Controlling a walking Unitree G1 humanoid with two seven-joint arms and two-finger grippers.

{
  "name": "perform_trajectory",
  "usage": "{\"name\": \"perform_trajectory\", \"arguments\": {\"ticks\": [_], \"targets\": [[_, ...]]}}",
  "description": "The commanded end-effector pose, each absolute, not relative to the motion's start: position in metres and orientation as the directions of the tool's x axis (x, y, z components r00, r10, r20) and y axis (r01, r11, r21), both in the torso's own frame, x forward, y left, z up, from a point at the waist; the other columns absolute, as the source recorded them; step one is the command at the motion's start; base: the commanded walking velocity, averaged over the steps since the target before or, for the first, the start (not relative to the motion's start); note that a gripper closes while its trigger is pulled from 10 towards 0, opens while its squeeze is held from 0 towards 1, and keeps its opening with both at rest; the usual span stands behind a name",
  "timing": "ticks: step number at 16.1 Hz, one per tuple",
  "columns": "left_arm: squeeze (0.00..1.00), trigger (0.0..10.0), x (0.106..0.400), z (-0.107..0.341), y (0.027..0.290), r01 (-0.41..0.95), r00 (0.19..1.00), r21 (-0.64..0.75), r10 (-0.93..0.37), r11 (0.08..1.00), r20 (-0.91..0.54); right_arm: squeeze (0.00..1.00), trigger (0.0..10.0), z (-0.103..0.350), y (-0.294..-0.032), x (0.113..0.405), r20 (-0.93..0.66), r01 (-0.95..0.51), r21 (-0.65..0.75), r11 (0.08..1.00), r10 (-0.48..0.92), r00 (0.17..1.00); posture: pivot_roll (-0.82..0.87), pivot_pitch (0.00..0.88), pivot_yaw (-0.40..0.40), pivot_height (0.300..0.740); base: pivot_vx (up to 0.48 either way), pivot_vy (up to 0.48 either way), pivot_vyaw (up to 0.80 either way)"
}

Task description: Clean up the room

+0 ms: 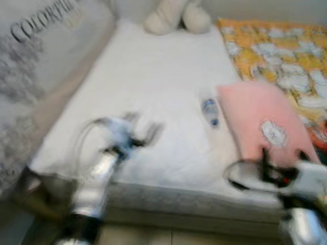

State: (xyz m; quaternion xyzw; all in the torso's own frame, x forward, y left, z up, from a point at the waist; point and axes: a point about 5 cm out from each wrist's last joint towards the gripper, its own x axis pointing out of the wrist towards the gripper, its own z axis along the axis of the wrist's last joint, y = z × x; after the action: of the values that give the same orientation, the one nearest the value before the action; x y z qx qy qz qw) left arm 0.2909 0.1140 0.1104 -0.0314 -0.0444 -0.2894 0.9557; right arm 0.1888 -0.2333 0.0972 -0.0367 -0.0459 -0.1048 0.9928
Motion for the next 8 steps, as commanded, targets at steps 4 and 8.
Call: {"name": "perform_trajectory", "arguments": {"ticks": [4,8], "targets": [[0.00,10.0,0.2958,0.1145,0.1301,0.502,0.863,0.010,-0.502,0.865,0.053,0.00,10.0,0.1054,-0.2195,0.1949,0.117,0.184,-0.040,0.982,-0.178,0.977,-0.02,0.007,0.025,0.740,0.115,0.000,-0.56],[0.00,10.0,0.2979,0.1139,0.1274,0.507,0.861,0.008,-0.507,0.862,0.034,0.00,10.0,0.1040,-0.2150,0.1924,0.106,0.187,-0.027,0.982,-0.183,0.977,-0.03,0.012,0.029,0.740,0.000,0.000,-0.57]]}}
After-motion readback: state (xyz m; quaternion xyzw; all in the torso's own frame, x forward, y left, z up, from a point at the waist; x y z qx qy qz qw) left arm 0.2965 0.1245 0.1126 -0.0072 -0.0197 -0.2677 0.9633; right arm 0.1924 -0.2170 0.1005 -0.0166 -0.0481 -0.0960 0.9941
